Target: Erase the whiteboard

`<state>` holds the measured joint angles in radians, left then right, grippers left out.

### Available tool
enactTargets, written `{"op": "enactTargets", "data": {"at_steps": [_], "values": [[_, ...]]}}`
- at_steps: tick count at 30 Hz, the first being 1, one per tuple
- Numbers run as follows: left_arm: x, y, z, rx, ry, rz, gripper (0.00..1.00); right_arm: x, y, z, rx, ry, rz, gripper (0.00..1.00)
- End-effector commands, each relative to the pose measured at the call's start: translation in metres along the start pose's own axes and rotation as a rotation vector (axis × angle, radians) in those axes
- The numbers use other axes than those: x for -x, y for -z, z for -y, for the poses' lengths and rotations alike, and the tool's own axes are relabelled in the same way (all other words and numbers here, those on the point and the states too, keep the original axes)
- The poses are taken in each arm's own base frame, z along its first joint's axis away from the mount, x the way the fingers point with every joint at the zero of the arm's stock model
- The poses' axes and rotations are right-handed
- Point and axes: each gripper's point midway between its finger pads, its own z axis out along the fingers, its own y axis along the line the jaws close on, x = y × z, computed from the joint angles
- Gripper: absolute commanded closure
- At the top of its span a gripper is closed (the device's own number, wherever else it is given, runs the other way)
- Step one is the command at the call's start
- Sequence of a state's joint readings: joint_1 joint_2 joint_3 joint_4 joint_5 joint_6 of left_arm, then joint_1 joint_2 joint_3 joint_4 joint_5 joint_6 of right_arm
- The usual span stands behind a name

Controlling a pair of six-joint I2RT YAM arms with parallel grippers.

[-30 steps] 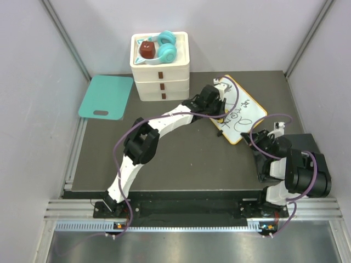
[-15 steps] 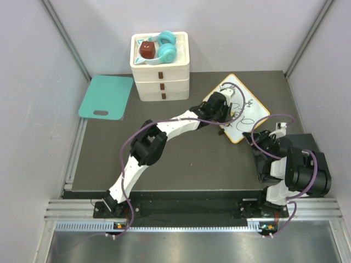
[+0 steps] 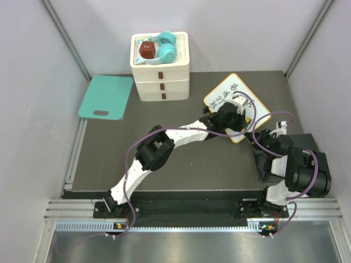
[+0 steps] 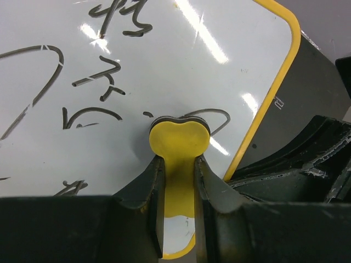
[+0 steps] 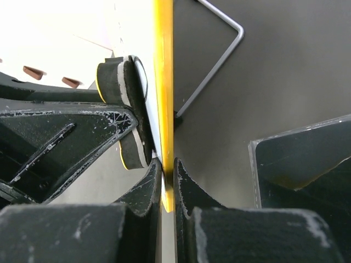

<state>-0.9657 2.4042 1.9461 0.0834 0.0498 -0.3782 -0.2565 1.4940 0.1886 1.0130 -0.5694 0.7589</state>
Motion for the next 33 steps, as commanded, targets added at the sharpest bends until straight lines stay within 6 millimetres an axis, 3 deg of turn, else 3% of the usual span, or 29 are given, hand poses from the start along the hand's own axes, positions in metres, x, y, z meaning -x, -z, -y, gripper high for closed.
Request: {"op": "enactTargets", "data": {"at_steps": [1, 5, 8, 13, 17, 19, 20, 24, 26, 28, 29, 30, 31, 33], "values": [[-0.057, 0.002, -0.056, 0.154, 0.037, -0.114, 1.0, 0.01, -0.006, -0.009, 0.029, 0.035, -0.003, 1.0], [-0.061, 0.018, -0.106, 0.285, 0.072, -0.12, 1.0, 0.01, -0.006, -0.009, 0.031, 0.036, -0.005, 1.0], [-0.063, 0.027, -0.132, 0.368, 0.14, -0.112, 1.0, 0.009, -0.006, -0.01, 0.035, 0.037, -0.007, 1.0], [-0.065, 0.023, -0.156, 0.396, 0.213, -0.118, 1.0, 0.009, -0.006, -0.012, 0.047, 0.043, -0.01, 1.0], [-0.044, 0.015, -0.161, 0.39, 0.227, -0.085, 1.0, 0.008, -0.005, -0.012, 0.053, 0.044, -0.015, 1.0], [-0.043, 0.01, -0.164, 0.385, 0.228, -0.09, 1.0, 0.007, -0.006, -0.012, 0.052, 0.043, -0.018, 1.0], [-0.037, 0.007, -0.16, 0.364, 0.223, -0.085, 1.0, 0.008, -0.006, -0.012, 0.054, 0.044, -0.016, 1.0], [-0.045, -0.003, -0.14, 0.278, 0.221, -0.112, 1.0, 0.008, -0.006, -0.013, 0.056, 0.045, -0.018, 1.0], [-0.055, -0.005, -0.12, 0.225, 0.207, -0.144, 1.0, 0.008, -0.006, -0.013, 0.056, 0.042, -0.02, 1.0], [-0.062, -0.004, -0.104, 0.206, 0.206, -0.161, 1.0, 0.007, -0.007, -0.013, 0.059, 0.044, -0.022, 1.0], [-0.075, -0.002, -0.102, 0.207, 0.228, -0.185, 1.0, 0.007, -0.007, -0.013, 0.061, 0.043, -0.023, 1.0], [-0.071, 0.001, -0.095, 0.188, 0.238, -0.173, 1.0, 0.007, -0.007, -0.013, 0.06, 0.042, -0.024, 1.0], [-0.085, 0.004, -0.089, 0.173, 0.246, -0.184, 1.0, 0.007, -0.007, -0.013, 0.059, 0.041, -0.024, 1.0], [-0.08, 0.009, -0.074, 0.142, 0.241, -0.172, 1.0, 0.007, -0.007, -0.013, 0.058, 0.04, -0.025, 1.0]]}}
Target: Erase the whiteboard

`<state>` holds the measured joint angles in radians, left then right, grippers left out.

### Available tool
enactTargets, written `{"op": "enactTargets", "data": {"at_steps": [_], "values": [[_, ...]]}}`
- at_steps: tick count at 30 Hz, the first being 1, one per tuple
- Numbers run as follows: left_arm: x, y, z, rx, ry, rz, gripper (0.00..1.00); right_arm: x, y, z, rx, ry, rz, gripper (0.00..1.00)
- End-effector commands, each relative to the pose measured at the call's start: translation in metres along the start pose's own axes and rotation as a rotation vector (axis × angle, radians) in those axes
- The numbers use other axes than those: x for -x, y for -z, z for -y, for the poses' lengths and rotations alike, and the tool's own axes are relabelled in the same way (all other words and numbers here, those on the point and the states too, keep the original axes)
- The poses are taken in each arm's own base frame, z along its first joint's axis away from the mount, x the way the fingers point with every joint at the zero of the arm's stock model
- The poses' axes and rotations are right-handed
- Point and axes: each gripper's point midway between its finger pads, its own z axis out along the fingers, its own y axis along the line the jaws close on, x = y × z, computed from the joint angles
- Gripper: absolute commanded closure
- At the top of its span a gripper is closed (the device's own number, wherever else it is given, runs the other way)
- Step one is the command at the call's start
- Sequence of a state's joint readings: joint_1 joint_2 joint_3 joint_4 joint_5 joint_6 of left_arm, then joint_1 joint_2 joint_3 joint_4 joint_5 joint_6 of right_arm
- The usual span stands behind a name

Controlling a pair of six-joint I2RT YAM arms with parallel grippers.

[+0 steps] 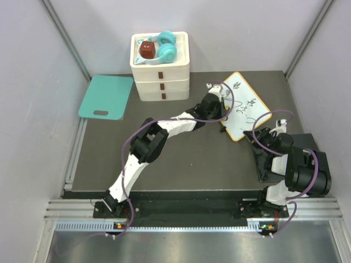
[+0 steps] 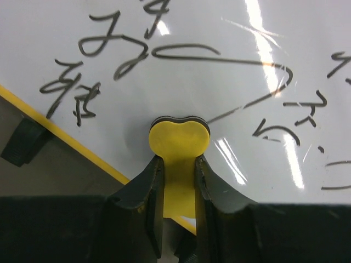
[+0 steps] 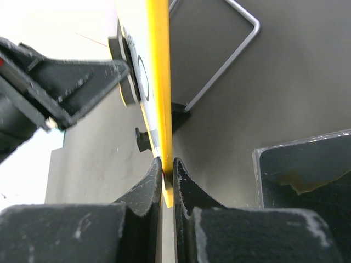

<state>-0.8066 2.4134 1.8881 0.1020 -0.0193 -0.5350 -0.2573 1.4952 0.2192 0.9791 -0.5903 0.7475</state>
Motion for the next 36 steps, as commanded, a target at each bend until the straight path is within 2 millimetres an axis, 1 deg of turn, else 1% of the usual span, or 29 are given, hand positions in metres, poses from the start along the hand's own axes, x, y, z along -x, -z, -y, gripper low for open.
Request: {"op": "enactTargets", "data": {"at_steps": [1, 2, 4, 6, 7, 8, 10, 11, 12, 14, 15, 17, 18, 19, 20, 22, 23, 24, 29, 32, 33, 34, 35, 36], "values": [[-0.106, 0.018, 0.023, -0.052, -0.016, -0.233, 1.0, 0.004, -0.004, -0.009, 0.046, 0.034, -0.009, 1.0], [-0.104, 0.02, 0.026, -0.055, -0.046, -0.223, 1.0, 0.004, -0.004, -0.009, 0.043, 0.031, -0.012, 1.0], [-0.094, 0.024, 0.04, -0.073, -0.081, -0.204, 1.0, 0.003, -0.004, -0.008, 0.038, 0.024, -0.017, 1.0], [-0.086, 0.024, 0.046, -0.083, -0.129, -0.193, 1.0, 0.002, -0.005, -0.005, 0.025, 0.012, -0.022, 1.0], [-0.079, 0.023, 0.054, -0.095, -0.151, -0.187, 1.0, -0.001, -0.005, -0.002, 0.01, -0.004, -0.041, 1.0], [-0.075, 0.023, 0.059, -0.104, -0.154, -0.185, 1.0, -0.002, -0.005, -0.002, 0.01, -0.008, -0.048, 1.0], [-0.074, 0.021, 0.072, -0.138, -0.153, -0.197, 1.0, -0.007, -0.005, 0.002, -0.008, -0.022, -0.07, 1.0], [-0.075, 0.02, 0.075, -0.145, -0.152, -0.203, 1.0, -0.006, -0.006, 0.002, -0.009, -0.02, -0.071, 1.0], [-0.083, 0.02, 0.081, -0.159, -0.157, -0.214, 1.0, -0.007, -0.005, 0.002, -0.01, -0.021, -0.075, 1.0], [-0.083, 0.019, 0.094, -0.194, -0.182, -0.201, 1.0, -0.007, -0.006, 0.001, -0.005, -0.021, -0.083, 1.0], [-0.091, 0.02, 0.101, -0.215, -0.195, -0.211, 1.0, -0.007, -0.007, 0.001, -0.003, -0.02, -0.085, 1.0], [-0.089, 0.016, 0.115, -0.263, -0.216, -0.184, 1.0, -0.008, -0.007, 0.0, 0.004, -0.021, -0.093, 1.0], [-0.09, 0.016, 0.122, -0.277, -0.221, -0.18, 1.0, -0.008, -0.007, 0.001, 0.003, -0.021, -0.092, 1.0], [-0.084, 0.016, 0.132, -0.309, -0.219, -0.165, 1.0, -0.008, -0.007, 0.001, 0.003, -0.021, -0.092, 1.0], [-0.088, 0.013, 0.134, -0.323, -0.22, -0.165, 1.0, -0.008, -0.007, 0.001, 0.004, -0.021, -0.094, 1.0], [-0.081, 0.011, 0.148, -0.349, -0.234, -0.133, 1.0, -0.007, -0.007, 0.0, 0.005, -0.017, -0.092, 1.0], [-0.08, 0.009, 0.148, -0.341, -0.243, -0.12, 1.0, -0.008, -0.007, 0.0, 0.007, -0.018, -0.095, 1.0], [-0.075, 0.009, 0.154, -0.354, -0.255, -0.095, 1.0, -0.008, -0.007, 0.0, 0.009, -0.016, -0.095, 1.0], [-0.05, 0.002, 0.154, -0.33, -0.352, 0.033, 1.0, -0.008, -0.007, -0.001, 0.012, -0.008, -0.096, 1.0], [-0.041, -0.002, 0.162, -0.357, -0.367, 0.095, 1.0, -0.009, -0.007, -0.003, 0.013, -0.001, -0.1, 1.0], [-0.032, -0.003, 0.165, -0.354, -0.361, 0.123, 1.0, -0.01, -0.008, -0.004, 0.017, 0.011, -0.105, 1.0], [-0.029, -0.004, 0.168, -0.351, -0.358, 0.138, 1.0, -0.011, -0.008, -0.004, 0.013, 0.01, -0.109, 1.0], [-0.036, -0.011, 0.163, -0.336, -0.358, 0.124, 1.0, -0.011, -0.008, -0.004, 0.01, 0.013, -0.108, 1.0], [-0.025, -0.011, 0.172, -0.343, -0.351, 0.153, 1.0, -0.011, -0.008, -0.004, 0.012, 0.018, -0.11, 1.0]]}}
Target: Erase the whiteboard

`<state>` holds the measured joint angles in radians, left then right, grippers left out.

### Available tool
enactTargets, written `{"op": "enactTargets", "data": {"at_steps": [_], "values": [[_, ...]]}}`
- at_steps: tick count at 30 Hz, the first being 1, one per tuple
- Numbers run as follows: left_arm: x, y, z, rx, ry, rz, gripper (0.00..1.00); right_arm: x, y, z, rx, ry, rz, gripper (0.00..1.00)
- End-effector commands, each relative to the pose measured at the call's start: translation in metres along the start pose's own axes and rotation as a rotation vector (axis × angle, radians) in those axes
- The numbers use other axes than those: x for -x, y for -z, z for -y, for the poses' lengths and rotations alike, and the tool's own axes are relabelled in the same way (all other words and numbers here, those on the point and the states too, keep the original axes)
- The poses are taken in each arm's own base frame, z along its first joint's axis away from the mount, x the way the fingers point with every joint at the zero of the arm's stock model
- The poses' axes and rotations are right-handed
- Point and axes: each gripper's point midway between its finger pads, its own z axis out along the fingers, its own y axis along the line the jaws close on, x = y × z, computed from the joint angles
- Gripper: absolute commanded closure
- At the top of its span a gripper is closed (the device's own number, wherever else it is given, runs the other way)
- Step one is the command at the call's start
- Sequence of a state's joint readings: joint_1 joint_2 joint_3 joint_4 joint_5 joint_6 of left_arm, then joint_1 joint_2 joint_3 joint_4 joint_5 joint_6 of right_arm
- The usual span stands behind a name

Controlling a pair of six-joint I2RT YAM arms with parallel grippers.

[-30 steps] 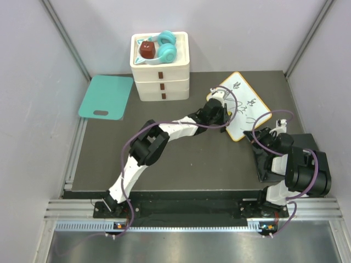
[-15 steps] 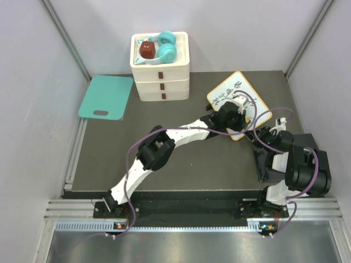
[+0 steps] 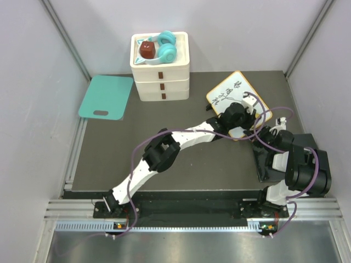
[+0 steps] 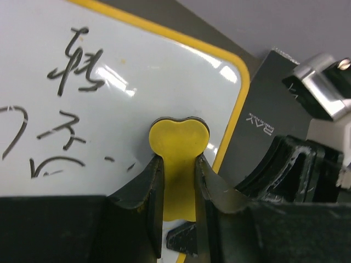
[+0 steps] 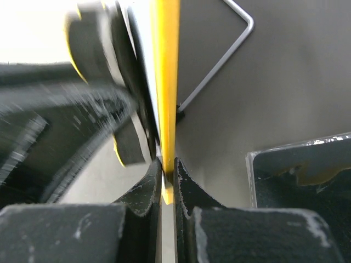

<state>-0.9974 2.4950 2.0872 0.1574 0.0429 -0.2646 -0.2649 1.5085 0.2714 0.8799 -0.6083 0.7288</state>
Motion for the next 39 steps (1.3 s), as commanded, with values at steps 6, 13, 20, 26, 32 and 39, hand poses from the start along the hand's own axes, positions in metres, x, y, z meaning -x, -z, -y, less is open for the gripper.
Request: {"op": "enactTargets", "data": {"at_steps": [6, 13, 20, 26, 32, 39], "values": [[-0.001, -0.028, 0.005, 0.07, -0.056, 0.084, 1.0, -0.012, -0.004, -0.011, 0.038, 0.043, -0.07, 1.0], [-0.026, -0.016, -0.035, 0.152, -0.066, -0.027, 1.0, -0.012, -0.004, -0.013, 0.048, 0.049, -0.071, 1.0], [-0.049, 0.0, -0.1, 0.25, 0.029, -0.096, 1.0, -0.013, -0.003, -0.013, 0.054, 0.05, -0.073, 1.0], [-0.076, 0.009, -0.094, 0.186, 0.05, -0.163, 1.0, -0.012, -0.003, -0.015, 0.062, 0.056, -0.069, 1.0], [-0.104, 0.023, -0.07, 0.123, 0.097, -0.223, 1.0, -0.012, -0.002, -0.017, 0.07, 0.06, -0.064, 1.0], [-0.126, 0.034, -0.04, 0.092, 0.0, -0.298, 1.0, -0.012, -0.002, -0.017, 0.071, 0.06, -0.064, 1.0]]}}
